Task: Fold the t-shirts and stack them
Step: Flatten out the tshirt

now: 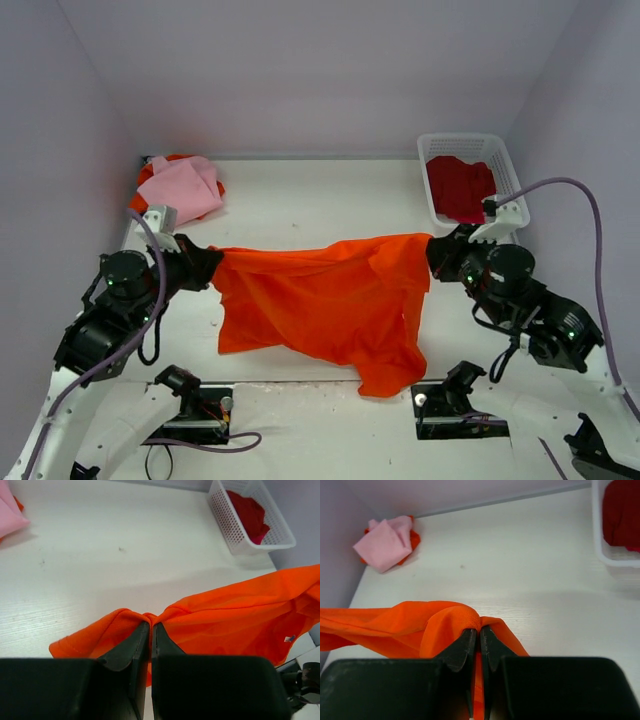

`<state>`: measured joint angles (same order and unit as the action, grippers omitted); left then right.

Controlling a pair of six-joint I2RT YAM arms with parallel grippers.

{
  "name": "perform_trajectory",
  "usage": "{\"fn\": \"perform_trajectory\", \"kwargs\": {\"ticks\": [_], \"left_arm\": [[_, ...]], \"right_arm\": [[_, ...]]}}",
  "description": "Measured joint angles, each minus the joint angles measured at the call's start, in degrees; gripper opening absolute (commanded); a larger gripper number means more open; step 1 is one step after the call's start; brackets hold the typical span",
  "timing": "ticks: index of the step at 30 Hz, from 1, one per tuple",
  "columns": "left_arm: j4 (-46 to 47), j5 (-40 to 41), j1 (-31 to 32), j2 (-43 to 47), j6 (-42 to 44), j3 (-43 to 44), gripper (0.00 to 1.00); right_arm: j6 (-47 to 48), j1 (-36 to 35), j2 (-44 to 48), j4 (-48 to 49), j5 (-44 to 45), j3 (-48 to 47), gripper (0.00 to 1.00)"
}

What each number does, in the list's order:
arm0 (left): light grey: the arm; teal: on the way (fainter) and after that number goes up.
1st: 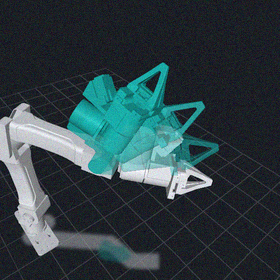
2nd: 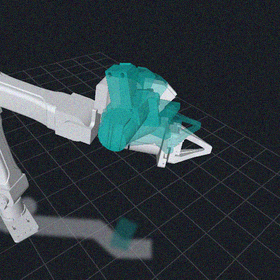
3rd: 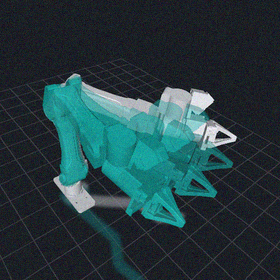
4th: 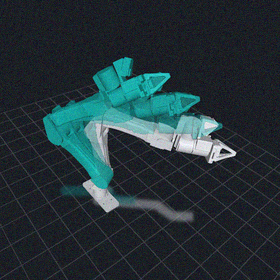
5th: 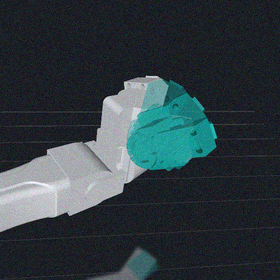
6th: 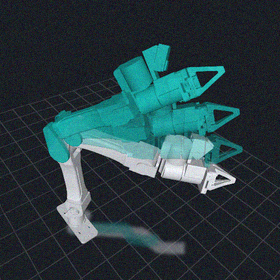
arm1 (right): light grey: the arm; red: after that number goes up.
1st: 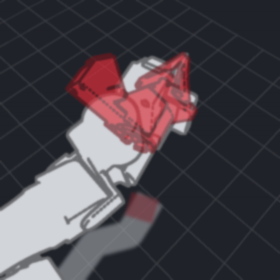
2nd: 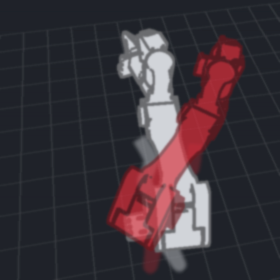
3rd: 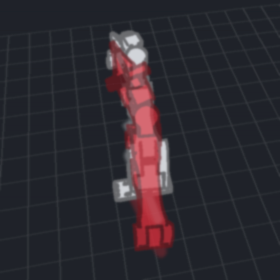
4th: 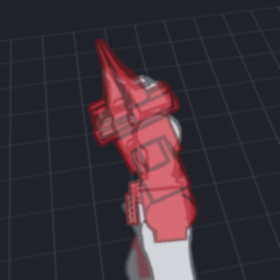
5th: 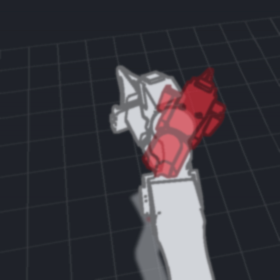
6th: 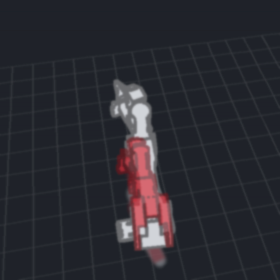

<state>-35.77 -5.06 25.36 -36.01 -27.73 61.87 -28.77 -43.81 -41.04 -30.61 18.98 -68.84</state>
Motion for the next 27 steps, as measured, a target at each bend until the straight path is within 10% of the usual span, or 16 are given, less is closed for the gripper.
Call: {"fn": "perform_trajectory", "kwargs": {"ticks": [15,27], "left_arm": [[6.8,3.0,0.0,-7.3,0.0,-3.3,0.0],[9.4,6.0,0.0,-17.7,1.7,-2.0,0.0]], "right_arm": [[3.7,0.7,-13.1,2.0,7.6,1.2,0.0],[10.8,15.2,-19.7,3.9,1.4,-1.2,0.0]]}}
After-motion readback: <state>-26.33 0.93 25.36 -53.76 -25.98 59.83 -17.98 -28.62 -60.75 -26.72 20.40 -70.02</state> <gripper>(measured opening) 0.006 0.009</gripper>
